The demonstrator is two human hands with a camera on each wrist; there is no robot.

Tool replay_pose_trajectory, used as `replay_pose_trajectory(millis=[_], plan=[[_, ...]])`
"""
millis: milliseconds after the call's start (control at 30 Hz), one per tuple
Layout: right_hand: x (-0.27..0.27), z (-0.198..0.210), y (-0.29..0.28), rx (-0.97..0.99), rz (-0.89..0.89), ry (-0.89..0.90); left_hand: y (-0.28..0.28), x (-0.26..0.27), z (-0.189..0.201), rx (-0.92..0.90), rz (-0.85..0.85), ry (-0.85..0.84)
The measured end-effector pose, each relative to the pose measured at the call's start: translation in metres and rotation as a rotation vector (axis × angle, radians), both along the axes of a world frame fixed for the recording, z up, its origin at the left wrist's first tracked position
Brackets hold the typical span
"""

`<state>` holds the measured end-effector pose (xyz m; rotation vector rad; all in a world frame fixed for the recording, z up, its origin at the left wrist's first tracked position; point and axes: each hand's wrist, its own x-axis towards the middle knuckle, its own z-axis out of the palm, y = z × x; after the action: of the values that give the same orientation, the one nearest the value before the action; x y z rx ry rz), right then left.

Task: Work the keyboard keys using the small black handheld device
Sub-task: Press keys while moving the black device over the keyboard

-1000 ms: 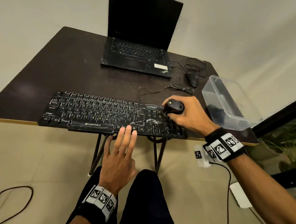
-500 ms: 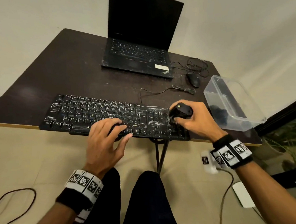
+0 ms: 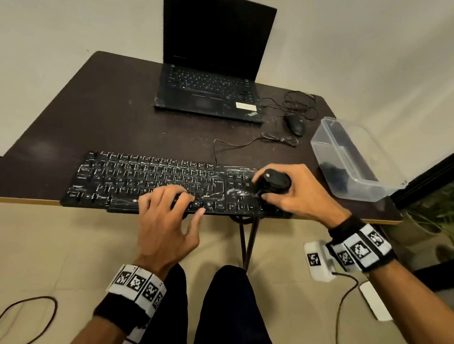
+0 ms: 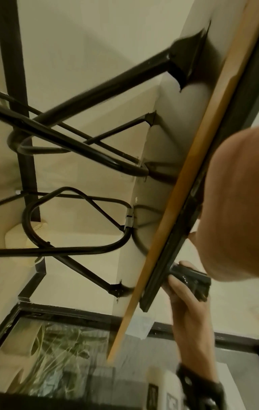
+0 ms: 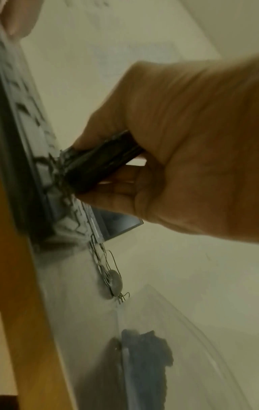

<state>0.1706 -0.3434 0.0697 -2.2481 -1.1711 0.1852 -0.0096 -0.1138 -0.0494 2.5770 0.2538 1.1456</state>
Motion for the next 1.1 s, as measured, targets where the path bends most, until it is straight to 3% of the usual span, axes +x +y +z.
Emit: replay_pose_trajectory(millis=[167, 300, 467, 600, 733, 867, 1000, 1100], plan=[[0.009, 0.001, 0.01, 0.002, -0.118, -0.141, -0.014, 0.023, 0.022, 0.017, -0.053, 0.045], [0.01, 0.006, 0.009, -0.047, -0.016, -0.026, -0.009, 0.044, 0.027, 0.038, -0.085, 0.131], [0.026, 0.004, 0.014, -0.029, -0.133, -0.135, -0.008, 0.043, 0.025, 0.08, -0.058, 0.172], [0.019, 0.002, 0.014, -0.035, -0.007, -0.016, -0.009, 0.044, 0.025, 0.105, -0.058, 0.154], [0.029, 0.001, 0.02, 0.035, -0.129, -0.083, -0.01, 0.044, 0.026, 0.111, -0.043, 0.185], [0.021, -0.001, 0.021, 0.003, 0.003, -0.029, -0.011, 0.044, 0.027, 0.112, -0.042, 0.172], [0.03, -0.001, 0.026, 0.035, -0.133, -0.115, -0.013, 0.042, 0.028, 0.093, -0.034, 0.182], [0.03, 0.003, 0.025, 0.025, -0.059, -0.056, -0.013, 0.041, 0.029, 0.099, -0.044, 0.188]])
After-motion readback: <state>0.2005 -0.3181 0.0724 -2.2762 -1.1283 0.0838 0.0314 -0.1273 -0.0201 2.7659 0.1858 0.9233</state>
